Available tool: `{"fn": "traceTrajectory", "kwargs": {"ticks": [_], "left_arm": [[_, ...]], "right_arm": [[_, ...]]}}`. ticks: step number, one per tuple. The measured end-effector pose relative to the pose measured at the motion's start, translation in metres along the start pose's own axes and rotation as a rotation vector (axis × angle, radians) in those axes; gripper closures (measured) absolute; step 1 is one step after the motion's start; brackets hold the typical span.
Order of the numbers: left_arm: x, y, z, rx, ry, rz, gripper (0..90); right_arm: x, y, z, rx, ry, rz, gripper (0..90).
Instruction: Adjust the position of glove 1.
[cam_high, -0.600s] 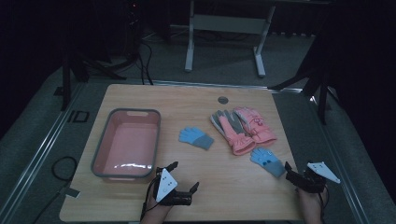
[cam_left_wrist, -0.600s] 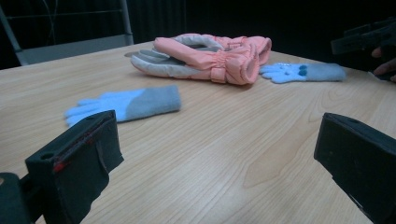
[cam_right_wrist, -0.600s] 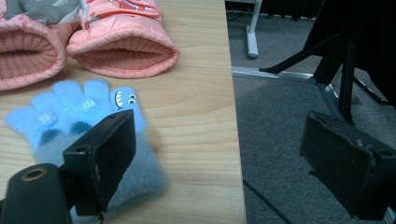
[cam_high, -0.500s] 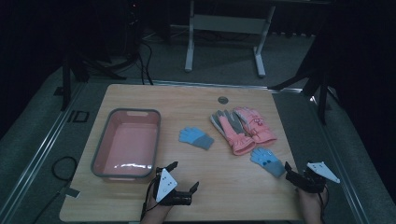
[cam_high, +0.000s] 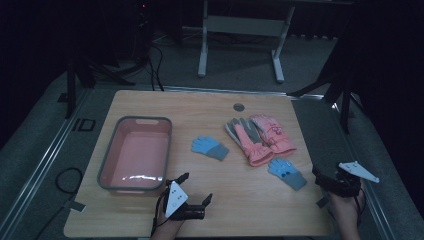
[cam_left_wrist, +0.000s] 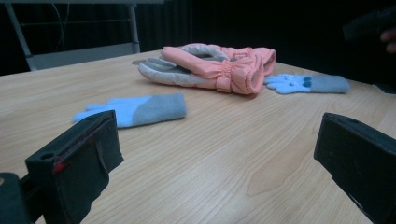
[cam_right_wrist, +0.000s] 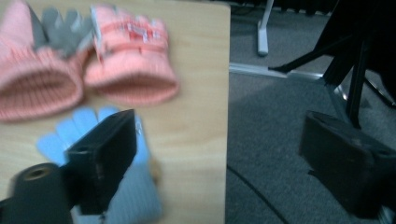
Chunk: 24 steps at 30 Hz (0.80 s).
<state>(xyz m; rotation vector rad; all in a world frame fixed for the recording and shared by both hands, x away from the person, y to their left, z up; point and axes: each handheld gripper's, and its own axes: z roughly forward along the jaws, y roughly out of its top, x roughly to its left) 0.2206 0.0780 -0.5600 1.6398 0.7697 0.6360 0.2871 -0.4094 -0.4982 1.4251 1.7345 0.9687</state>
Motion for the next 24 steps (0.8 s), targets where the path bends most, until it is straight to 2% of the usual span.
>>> {"fn": "traceTrajectory", "kwargs": {"ticks": [3, 6, 8, 13, 15, 17, 20, 23, 24], "left_arm": [[-0.002, 0.000, 0.001, 0.007, 0.009, 0.020, 0.7], [0.000, 0.000, 0.001, 0.004, 0.010, -0.001, 0.7], [0.000, 0.000, 0.000, 0.001, 0.003, -0.003, 0.7], [0.000, 0.000, 0.000, 0.003, 0.000, 0.005, 0.7], [0.000, 0.000, 0.000, 0.003, -0.002, 0.000, 0.7], [0.001, 0.000, 0.000, 0.000, -0.001, -0.009, 0.7], [0.001, 0.000, 0.000, 0.004, -0.004, -0.004, 0.7], [0.001, 0.000, 0.000, 0.003, -0.008, -0.007, 0.7], [0.001, 0.000, 0.000, 0.003, -0.007, -0.009, 0.7]], "right_arm": [[-0.001, 0.020, -0.002, 0.031, 0.104, 0.019, 13.4], [0.003, 0.035, -0.003, 0.035, 0.151, 0.013, 14.8], [0.007, 0.043, -0.005, 0.008, 0.141, -0.006, 14.7], [0.019, 0.062, -0.005, -0.016, 0.135, -0.033, 12.6], [0.022, 0.066, -0.004, -0.009, 0.152, -0.045, 11.2], [0.031, 0.075, -0.002, -0.015, 0.195, -0.081, 10.0], [0.040, 0.081, 0.000, -0.020, 0.232, -0.093, 10.6], [0.047, 0.090, 0.002, -0.018, 0.280, -0.114, 21.6], [0.050, 0.092, 0.003, -0.020, 0.280, -0.126, 25.0]]}}
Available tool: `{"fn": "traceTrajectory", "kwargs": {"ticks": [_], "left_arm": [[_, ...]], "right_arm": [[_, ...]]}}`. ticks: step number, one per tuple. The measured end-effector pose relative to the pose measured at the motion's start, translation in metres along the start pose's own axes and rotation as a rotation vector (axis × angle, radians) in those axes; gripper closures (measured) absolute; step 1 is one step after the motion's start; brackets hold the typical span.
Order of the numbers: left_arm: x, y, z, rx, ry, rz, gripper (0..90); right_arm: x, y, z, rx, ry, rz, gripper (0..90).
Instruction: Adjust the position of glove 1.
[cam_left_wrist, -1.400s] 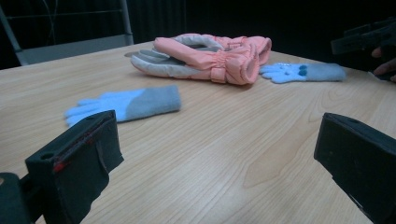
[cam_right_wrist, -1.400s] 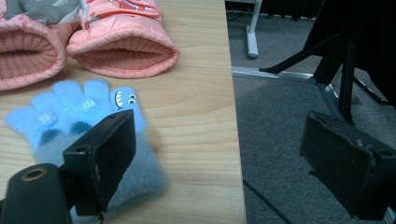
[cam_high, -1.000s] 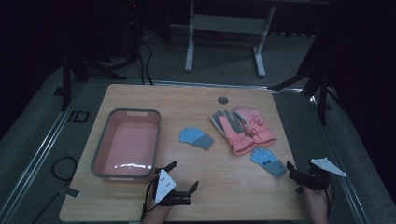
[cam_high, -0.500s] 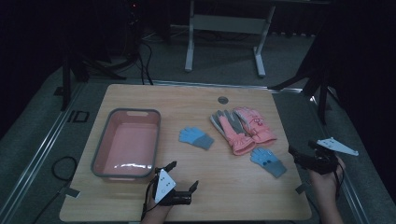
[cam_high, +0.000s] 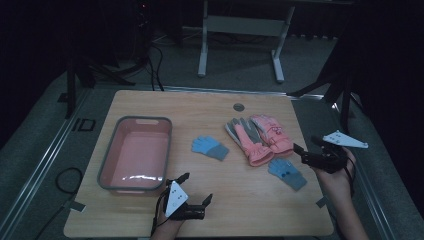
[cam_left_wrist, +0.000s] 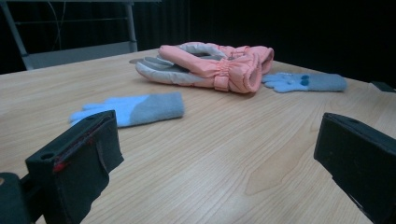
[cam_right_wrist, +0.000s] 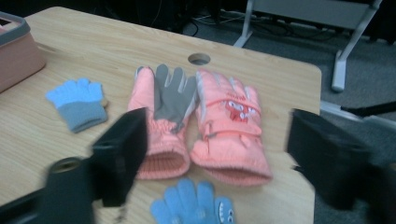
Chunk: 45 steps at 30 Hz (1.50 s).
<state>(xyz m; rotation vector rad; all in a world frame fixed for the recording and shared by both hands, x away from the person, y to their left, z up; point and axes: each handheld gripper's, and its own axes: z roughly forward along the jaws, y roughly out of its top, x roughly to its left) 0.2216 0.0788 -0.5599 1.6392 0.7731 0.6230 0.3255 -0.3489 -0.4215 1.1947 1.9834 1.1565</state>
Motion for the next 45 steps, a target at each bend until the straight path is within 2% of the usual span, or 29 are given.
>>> {"fn": "traceTrajectory", "kwargs": {"ticks": [4, 6, 11, 16, 18, 22, 23, 25, 26, 27, 31, 36, 45], "left_arm": [[0.000, 0.000, 0.000, -0.003, -0.003, -0.003, 0.7], [0.001, 0.000, 0.000, -0.003, -0.004, -0.003, 0.7], [0.001, 0.000, 0.000, -0.004, -0.008, -0.005, 0.7], [0.001, 0.000, 0.000, -0.007, -0.010, -0.008, 0.7], [0.001, 0.000, 0.000, -0.006, -0.012, -0.007, 0.7], [0.002, 0.000, 0.000, -0.006, -0.013, -0.014, 0.7], [0.002, 0.000, 0.000, -0.007, -0.013, -0.015, 0.7], [0.001, 0.000, 0.000, -0.006, -0.014, -0.010, 0.7], [0.001, 0.000, 0.000, -0.007, -0.011, -0.008, 0.7], [0.000, 0.000, 0.000, -0.007, -0.004, -0.005, 0.7], [-0.001, 0.000, 0.000, -0.006, 0.006, 0.008, 0.7], [-0.001, 0.000, -0.001, -0.009, -0.003, 0.009, 0.7], [-0.001, 0.000, -0.001, -0.009, -0.004, 0.011, 0.7]], "right_arm": [[0.009, 0.012, 0.006, -0.007, 0.046, -0.052, 30.4], [0.015, 0.018, 0.010, -0.014, 0.058, -0.081, 29.3], [0.032, 0.029, 0.025, -0.002, 0.153, -0.153, 27.5], [0.051, 0.036, 0.046, 0.019, 0.252, -0.181, 33.7], [0.059, 0.037, 0.055, 0.020, 0.266, -0.197, 36.9], [0.073, 0.040, 0.077, 0.046, 0.345, -0.218, 39.8], [0.077, 0.040, 0.082, 0.048, 0.348, -0.229, 41.0], [0.085, 0.041, 0.092, 0.061, 0.383, -0.239, 42.3], [0.091, 0.042, 0.098, 0.068, 0.389, -0.258, 48.3], [0.093, 0.042, 0.102, 0.081, 0.396, -0.264, 50.5], [0.110, 0.041, 0.123, 0.113, 0.424, -0.296, 51.6], [0.126, 0.035, 0.150, 0.132, 0.458, -0.318, 51.0], [0.149, 0.029, 0.191, 0.180, 0.493, -0.370, 59.0]]}}
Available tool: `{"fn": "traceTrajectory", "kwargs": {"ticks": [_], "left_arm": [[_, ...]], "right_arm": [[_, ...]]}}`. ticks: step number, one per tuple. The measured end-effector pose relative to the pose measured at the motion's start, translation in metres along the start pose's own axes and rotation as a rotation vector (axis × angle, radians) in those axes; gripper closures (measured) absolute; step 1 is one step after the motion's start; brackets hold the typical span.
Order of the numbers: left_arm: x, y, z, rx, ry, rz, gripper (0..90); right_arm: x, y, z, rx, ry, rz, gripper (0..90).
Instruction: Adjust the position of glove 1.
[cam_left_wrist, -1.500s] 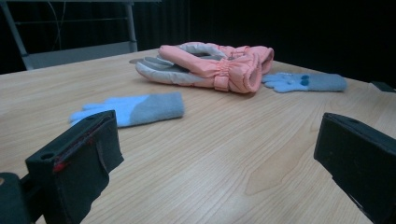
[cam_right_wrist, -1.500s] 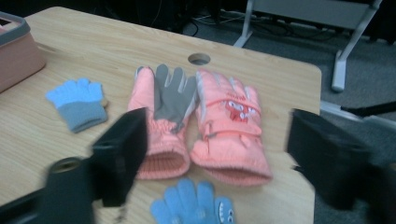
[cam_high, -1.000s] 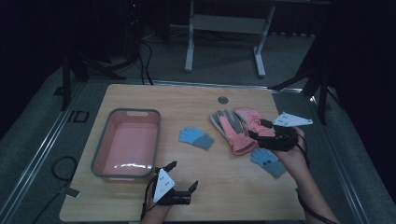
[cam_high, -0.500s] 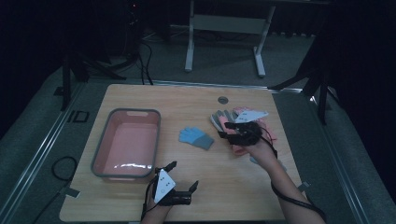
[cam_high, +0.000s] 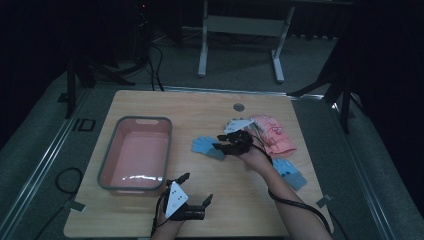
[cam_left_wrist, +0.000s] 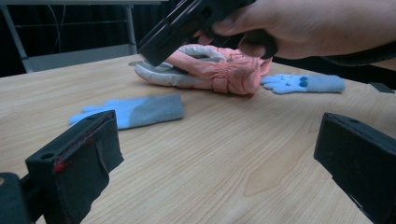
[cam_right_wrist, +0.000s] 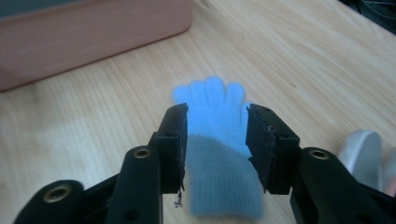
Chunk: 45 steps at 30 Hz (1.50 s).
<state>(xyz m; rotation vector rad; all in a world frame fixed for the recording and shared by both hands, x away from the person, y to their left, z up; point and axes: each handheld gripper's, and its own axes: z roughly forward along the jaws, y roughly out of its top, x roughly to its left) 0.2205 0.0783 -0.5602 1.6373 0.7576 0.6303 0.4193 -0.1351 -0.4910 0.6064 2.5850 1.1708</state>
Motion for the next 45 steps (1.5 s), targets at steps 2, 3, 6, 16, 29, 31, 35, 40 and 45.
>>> {"fn": "traceTrajectory", "kwargs": {"ticks": [2, 3, 6, 16, 29, 31, 35, 40, 45], "left_arm": [[0.000, 0.000, 0.000, -0.001, 0.000, 0.000, 0.7], [0.000, 0.000, 0.000, -0.001, -0.002, 0.001, 0.7], [0.000, 0.000, 0.000, 0.000, -0.002, 0.002, 0.7], [-0.001, 0.000, 0.001, 0.001, -0.008, 0.002, 0.7], [-0.001, 0.000, 0.001, 0.005, -0.007, 0.002, 0.7], [-0.001, 0.000, 0.001, 0.004, -0.008, 0.002, 0.7], [0.000, 0.000, 0.001, 0.004, -0.007, 0.000, 0.7], [0.000, 0.000, 0.001, 0.004, -0.002, 0.003, 0.7], [-0.001, 0.000, 0.001, 0.006, 0.000, 0.008, 0.7]], "right_arm": [[-0.001, 0.001, 0.008, 0.017, 0.004, -0.003, 60.4], [-0.003, 0.001, 0.011, 0.019, 0.008, -0.001, 60.4], [-0.006, 0.000, 0.023, 0.031, 0.013, -0.001, 61.2], [-0.009, -0.008, 0.059, 0.119, 0.016, -0.005, 65.1], [-0.002, -0.009, 0.071, 0.160, -0.050, 0.070, 83.5], [0.002, -0.007, 0.068, 0.148, -0.085, 0.113, 85.0], [0.007, -0.004, 0.046, 0.075, -0.146, 0.240, 85.8], [0.019, 0.001, 0.006, -0.004, -0.248, 0.352, 86.2], [0.039, 0.000, -0.034, -0.090, -0.326, 0.451, 87.7]]}}
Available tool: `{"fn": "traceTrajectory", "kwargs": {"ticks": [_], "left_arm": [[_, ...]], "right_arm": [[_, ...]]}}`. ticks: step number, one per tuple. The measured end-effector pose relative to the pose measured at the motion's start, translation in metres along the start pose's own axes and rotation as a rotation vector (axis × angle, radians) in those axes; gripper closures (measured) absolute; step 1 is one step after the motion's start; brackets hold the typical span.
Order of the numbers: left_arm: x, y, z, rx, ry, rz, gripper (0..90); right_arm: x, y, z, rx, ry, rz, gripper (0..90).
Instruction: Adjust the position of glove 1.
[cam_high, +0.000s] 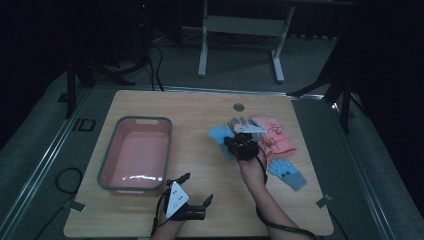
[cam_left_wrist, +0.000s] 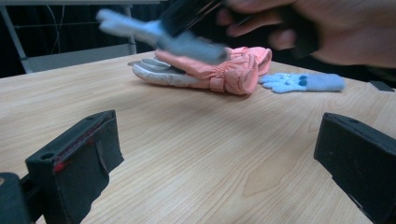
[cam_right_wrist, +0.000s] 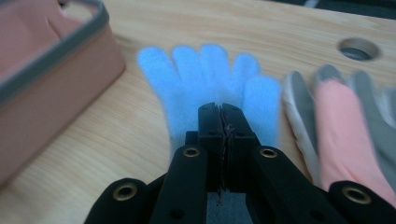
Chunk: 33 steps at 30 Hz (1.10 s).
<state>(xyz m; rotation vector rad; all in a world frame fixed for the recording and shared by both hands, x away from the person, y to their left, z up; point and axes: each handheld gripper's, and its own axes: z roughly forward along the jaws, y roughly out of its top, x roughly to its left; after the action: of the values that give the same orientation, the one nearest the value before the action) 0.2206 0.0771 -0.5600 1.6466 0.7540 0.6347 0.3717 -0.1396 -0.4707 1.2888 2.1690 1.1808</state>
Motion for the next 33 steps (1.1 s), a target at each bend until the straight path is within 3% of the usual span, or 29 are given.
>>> {"fn": "traceTrajectory", "kwargs": {"ticks": [5, 9, 12, 18, 22, 25, 27, 30, 33], "left_arm": [[0.000, 0.000, 0.000, -0.003, 0.002, -0.007, 0.7], [0.000, 0.000, 0.000, -0.001, 0.002, -0.003, 0.7], [0.000, 0.000, 0.001, -0.002, 0.001, -0.001, 0.7], [-0.001, 0.000, 0.002, -0.003, -0.002, -0.001, 0.7], [-0.001, 0.000, 0.002, -0.001, -0.003, -0.001, 0.7], [0.000, 0.000, 0.002, 0.001, -0.007, -0.001, 0.7], [0.000, 0.001, 0.002, 0.002, -0.011, 0.003, 0.7], [-0.001, 0.000, 0.002, -0.002, -0.011, 0.006, 0.7], [0.000, 0.000, 0.002, -0.003, -0.014, -0.001, 0.7]], "right_arm": [[0.007, -0.027, -0.027, -0.004, -0.034, 0.095, 88.0], [0.009, -0.059, -0.037, 0.040, -0.059, 0.141, 88.0], [0.009, -0.077, -0.041, 0.061, -0.092, 0.151, 88.0], [0.009, -0.095, -0.029, 0.088, -0.100, 0.220, 87.8], [0.014, -0.103, -0.017, 0.101, -0.125, 0.228, 87.7], [0.016, -0.110, -0.009, 0.066, -0.152, 0.269, 86.8], [0.017, -0.109, -0.004, 0.057, -0.142, 0.297, 85.7], [0.021, -0.104, 0.001, 0.056, -0.123, 0.282, 77.7], [0.022, -0.096, -0.003, 0.058, -0.098, 0.182, 69.1]]}}
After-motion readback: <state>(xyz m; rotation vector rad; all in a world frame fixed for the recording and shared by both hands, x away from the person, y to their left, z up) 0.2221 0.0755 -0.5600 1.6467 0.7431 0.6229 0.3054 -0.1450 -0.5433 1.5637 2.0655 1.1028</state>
